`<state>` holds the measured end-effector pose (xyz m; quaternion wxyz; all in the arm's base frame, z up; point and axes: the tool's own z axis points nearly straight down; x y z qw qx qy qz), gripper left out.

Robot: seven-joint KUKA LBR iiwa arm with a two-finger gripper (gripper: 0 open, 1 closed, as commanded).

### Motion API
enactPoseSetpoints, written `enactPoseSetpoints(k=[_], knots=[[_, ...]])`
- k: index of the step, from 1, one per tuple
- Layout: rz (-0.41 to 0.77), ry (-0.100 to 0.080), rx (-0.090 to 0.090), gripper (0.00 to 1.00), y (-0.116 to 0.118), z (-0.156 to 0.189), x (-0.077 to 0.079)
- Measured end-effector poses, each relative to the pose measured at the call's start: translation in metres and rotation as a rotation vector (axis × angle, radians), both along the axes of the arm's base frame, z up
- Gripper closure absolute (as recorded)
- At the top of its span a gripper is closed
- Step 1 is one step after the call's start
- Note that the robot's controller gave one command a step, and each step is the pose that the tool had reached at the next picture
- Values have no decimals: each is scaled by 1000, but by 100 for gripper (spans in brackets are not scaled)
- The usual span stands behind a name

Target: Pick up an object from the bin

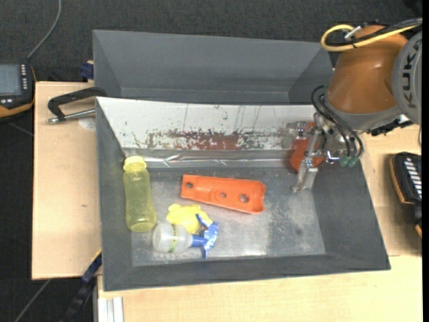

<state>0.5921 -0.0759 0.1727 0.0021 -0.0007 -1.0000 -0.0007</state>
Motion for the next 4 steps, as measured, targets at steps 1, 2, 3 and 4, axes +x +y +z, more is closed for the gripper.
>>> enactPoseSetpoints(k=[1,2,3,4], knots=[[1,-8,-1,0,0,5,2],[69,-12,-3,0,15,-4,-7],[184,-12,0,0,49,-53,-16],[340,-14,-3,100,41,-83,-13]])
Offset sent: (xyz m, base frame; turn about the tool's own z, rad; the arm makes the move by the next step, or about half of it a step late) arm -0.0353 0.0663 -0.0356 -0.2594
